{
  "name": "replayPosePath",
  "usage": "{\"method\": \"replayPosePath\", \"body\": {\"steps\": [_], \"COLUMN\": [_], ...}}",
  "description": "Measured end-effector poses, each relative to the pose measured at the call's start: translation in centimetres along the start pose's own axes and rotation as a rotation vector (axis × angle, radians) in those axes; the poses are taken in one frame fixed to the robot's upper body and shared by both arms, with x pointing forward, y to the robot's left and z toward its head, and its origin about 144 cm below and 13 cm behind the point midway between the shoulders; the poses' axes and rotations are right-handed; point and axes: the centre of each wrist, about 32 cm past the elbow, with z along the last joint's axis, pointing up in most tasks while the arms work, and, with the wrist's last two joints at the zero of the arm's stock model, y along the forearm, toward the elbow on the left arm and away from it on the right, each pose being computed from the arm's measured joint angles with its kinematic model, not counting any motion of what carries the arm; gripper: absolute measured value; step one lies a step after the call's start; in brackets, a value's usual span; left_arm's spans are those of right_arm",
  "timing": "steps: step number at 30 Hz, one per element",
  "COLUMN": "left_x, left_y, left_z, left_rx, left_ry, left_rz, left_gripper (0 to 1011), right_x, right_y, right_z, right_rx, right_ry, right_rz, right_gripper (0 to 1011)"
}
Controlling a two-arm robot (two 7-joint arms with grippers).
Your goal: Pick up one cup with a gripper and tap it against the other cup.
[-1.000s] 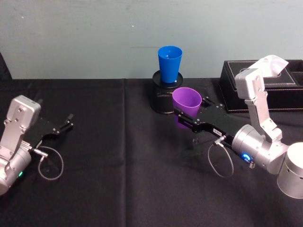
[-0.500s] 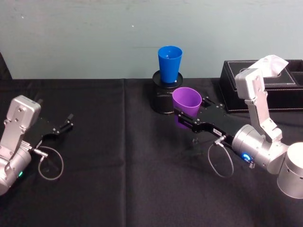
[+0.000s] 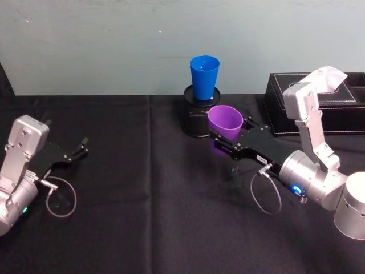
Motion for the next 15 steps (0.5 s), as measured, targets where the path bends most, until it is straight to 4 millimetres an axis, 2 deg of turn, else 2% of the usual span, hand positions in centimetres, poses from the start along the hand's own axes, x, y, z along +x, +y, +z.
{"method": "replayPosePath", "body": {"steps": [15], "left_x": [0.0], "left_y": [0.0], "left_z": [0.0], "left_rx": [0.0], "left_ry": [0.0], "left_rz": [0.0], "left_gripper": [1000], "right_x": [0.0], "right_y": [0.0], "right_z": [0.0], "right_rx": [0.0], "right_ry": [0.0], "right_rz": [0.0], "right_gripper": [724]}}
